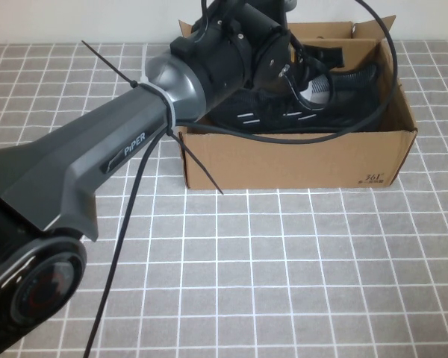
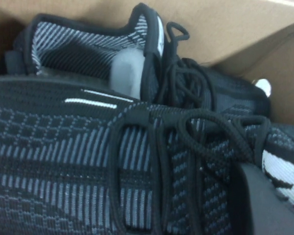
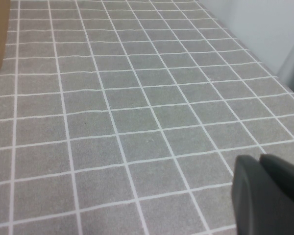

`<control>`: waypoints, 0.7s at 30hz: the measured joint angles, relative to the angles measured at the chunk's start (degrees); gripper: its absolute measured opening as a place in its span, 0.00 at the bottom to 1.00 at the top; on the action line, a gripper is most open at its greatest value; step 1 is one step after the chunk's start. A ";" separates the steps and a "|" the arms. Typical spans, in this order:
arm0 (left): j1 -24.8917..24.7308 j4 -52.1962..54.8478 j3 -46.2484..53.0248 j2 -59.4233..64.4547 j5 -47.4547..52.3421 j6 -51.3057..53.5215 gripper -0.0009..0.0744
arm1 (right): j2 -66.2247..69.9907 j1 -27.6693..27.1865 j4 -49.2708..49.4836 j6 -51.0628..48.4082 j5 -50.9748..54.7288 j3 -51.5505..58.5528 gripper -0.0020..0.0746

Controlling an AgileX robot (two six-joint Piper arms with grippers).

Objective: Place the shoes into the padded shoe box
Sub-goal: Place the shoe in the shoe box

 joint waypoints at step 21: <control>-0.13 0.69 0.00 0.00 1.33 2.42 0.03 | 0.00 0.00 0.00 0.05 0.00 0.00 0.02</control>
